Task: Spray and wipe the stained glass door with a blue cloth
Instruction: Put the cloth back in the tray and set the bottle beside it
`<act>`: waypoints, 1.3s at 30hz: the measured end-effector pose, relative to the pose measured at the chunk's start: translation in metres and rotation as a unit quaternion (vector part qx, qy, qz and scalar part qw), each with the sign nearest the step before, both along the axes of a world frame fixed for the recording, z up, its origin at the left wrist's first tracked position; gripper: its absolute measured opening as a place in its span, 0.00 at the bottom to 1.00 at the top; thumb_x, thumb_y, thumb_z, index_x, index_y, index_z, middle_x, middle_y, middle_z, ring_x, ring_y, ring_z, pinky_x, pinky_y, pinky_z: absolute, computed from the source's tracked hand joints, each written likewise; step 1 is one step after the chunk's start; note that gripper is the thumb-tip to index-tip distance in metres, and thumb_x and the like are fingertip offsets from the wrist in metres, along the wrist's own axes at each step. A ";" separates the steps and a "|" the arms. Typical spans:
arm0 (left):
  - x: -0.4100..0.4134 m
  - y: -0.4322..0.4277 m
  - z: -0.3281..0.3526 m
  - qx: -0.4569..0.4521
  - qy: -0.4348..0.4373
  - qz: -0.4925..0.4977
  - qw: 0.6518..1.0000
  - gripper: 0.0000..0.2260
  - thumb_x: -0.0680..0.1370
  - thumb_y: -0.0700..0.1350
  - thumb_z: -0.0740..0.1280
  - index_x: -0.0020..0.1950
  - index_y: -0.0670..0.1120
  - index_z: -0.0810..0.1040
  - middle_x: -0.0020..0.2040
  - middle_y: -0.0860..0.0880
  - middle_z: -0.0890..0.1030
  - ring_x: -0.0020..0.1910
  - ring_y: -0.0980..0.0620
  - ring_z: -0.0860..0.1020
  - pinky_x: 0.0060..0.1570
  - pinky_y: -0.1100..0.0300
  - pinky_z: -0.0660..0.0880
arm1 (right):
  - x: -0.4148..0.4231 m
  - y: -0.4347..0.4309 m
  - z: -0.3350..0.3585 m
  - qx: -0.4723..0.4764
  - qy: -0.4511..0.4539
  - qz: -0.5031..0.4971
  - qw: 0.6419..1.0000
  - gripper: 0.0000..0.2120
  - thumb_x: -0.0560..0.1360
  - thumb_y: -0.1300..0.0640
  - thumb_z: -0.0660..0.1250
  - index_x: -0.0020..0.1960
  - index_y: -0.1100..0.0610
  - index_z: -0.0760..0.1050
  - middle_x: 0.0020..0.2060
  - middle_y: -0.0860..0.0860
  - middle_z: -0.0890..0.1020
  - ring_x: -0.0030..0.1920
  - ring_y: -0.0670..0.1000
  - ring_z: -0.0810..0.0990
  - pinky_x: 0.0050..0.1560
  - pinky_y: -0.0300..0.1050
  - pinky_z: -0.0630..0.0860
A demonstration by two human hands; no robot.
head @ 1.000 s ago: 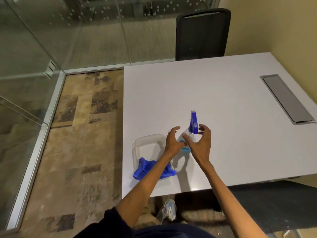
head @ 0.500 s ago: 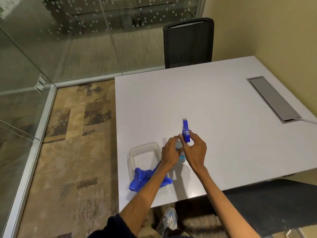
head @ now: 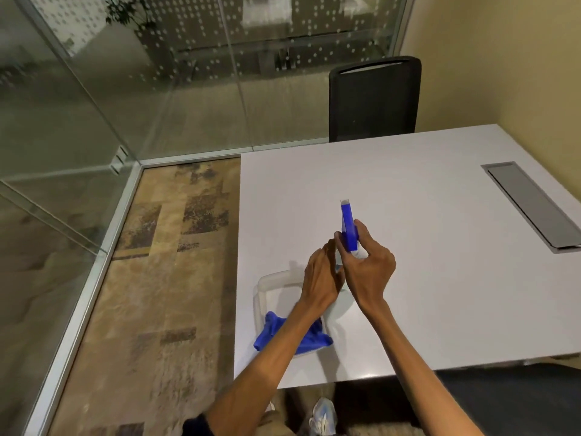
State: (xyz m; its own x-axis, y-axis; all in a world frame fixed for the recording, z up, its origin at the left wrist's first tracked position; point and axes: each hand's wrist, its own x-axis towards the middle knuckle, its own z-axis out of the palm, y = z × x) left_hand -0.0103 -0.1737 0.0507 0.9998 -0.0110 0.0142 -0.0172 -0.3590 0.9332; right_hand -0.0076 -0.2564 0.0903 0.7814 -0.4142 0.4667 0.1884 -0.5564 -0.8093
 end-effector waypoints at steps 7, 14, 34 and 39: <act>-0.007 0.043 0.019 0.107 -0.038 0.055 0.992 0.18 0.79 0.42 0.66 0.69 0.42 0.71 0.63 0.45 0.78 0.61 0.49 0.76 0.63 0.56 0.72 | 0.003 0.041 0.021 0.066 -0.012 0.070 0.995 0.20 0.71 0.46 0.74 0.59 0.56 0.83 0.39 0.51 0.87 0.34 0.50 0.82 0.37 0.45 0.80; -0.009 0.090 0.027 0.136 -0.057 0.085 0.985 0.22 0.76 0.52 0.70 0.67 0.47 0.71 0.62 0.48 0.80 0.58 0.50 0.79 0.57 0.58 0.77 | 0.015 0.065 0.030 0.125 0.021 0.183 0.975 0.13 0.71 0.51 0.78 0.52 0.56 0.86 0.39 0.48 0.87 0.37 0.47 0.84 0.42 0.37 0.78; -0.015 0.119 -0.043 0.052 0.115 0.118 0.985 0.13 0.71 0.42 0.76 0.54 0.49 0.79 0.51 0.52 0.83 0.51 0.50 0.81 0.56 0.50 0.80 | 0.005 0.083 -0.066 0.070 0.197 0.272 0.939 0.02 0.72 0.59 0.75 0.43 0.57 0.83 0.36 0.53 0.85 0.38 0.51 0.82 0.40 0.31 0.76; -0.015 0.115 -0.049 0.039 0.103 0.135 0.985 0.09 0.73 0.36 0.72 0.51 0.44 0.80 0.47 0.50 0.83 0.49 0.48 0.81 0.53 0.52 0.81 | -0.005 0.089 -0.073 0.081 0.197 0.239 0.947 0.05 0.73 0.64 0.72 0.48 0.60 0.84 0.38 0.53 0.85 0.36 0.42 0.81 0.40 0.25 0.73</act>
State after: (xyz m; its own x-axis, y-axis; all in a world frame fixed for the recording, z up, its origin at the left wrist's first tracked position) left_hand -0.0249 -0.0592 0.0014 0.9479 0.2628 -0.1801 0.2761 -0.3954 0.8761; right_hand -0.0122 -0.1669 0.0171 0.9981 -0.0100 0.0604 0.0532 -0.3457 -0.9368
